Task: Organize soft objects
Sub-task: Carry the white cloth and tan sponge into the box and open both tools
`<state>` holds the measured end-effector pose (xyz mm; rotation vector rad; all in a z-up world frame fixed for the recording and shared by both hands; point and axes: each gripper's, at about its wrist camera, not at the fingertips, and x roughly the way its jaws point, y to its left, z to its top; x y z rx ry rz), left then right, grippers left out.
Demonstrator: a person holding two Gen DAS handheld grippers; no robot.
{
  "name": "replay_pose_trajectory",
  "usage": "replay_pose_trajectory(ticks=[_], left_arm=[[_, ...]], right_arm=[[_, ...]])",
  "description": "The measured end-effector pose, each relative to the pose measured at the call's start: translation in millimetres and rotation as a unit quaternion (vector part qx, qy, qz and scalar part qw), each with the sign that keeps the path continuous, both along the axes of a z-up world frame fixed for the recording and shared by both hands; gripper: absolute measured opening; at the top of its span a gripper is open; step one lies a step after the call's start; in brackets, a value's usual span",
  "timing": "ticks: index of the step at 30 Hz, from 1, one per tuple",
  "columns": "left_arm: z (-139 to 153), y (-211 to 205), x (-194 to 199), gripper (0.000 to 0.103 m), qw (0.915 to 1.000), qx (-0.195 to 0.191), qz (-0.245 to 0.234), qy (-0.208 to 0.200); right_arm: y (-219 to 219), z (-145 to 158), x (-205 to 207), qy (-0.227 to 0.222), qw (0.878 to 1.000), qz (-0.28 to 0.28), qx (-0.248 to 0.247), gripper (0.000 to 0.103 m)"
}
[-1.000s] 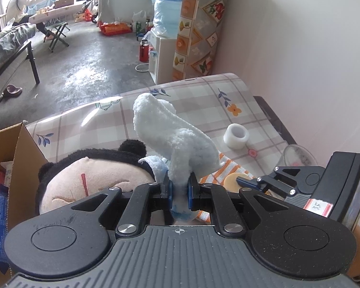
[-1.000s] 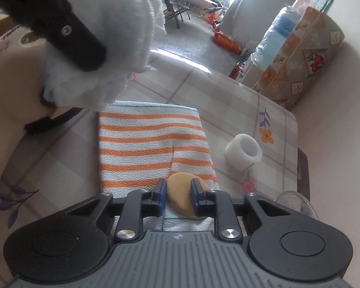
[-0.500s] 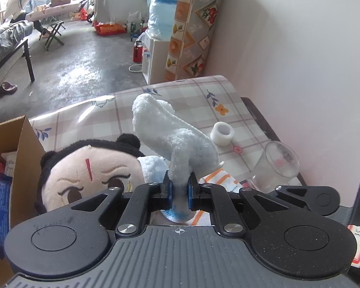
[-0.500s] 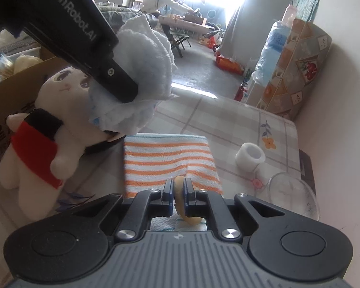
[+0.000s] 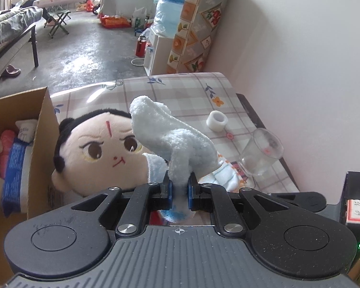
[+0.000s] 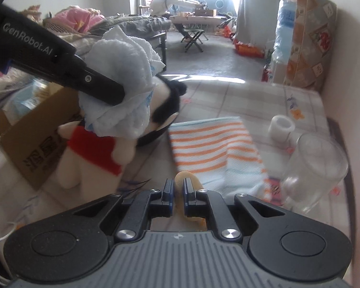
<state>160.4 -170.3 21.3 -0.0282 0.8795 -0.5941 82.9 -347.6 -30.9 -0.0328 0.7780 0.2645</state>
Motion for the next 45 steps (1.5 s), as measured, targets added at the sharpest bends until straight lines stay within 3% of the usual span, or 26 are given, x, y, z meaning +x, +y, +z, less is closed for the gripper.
replay_pose_trajectory(ticks=[5,12,15,24,29,34,38,45], left_arm=[[0.9,21.4,-22.5,0.01,0.9999,-0.013,0.0,0.01],[14.4,69.4,-67.9,0.01,0.9988,-0.049,0.0,-0.005],[21.7,96.5,-82.4,0.01,0.9978,-0.065,0.012,-0.007],[64.3,180.9,-111.2,0.01,0.9915,-0.094,0.062,-0.066],[82.7,218.1,-102.8,0.01,0.9858,-0.097,0.097,-0.097],[84.3,244.7,-73.4,0.01,0.9822,-0.09,0.127,-0.105],[65.1,261.5,-45.5,0.01,0.9831,-0.085,0.142,-0.079],[10.4,270.8,-3.9,0.01,0.9908,-0.039,0.13,-0.001]], right_arm=[[4.4,-1.7,-20.4,0.029,0.998,0.001,0.06,0.006],[19.5,21.5,-61.1,0.036,0.991,0.012,0.13,0.006],[32.0,35.0,-73.9,0.03,0.988,0.019,0.147,0.006],[87.1,96.3,-84.7,-0.004,0.979,0.085,0.184,0.006],[129.9,133.5,-64.4,-0.034,0.974,0.133,0.181,0.006],[173.8,152.3,-25.7,-0.046,0.969,0.167,0.174,0.006],[205.5,149.7,10.2,-0.032,0.968,0.184,0.17,0.006],[246.6,105.5,76.4,0.063,0.967,0.187,0.158,0.006]])
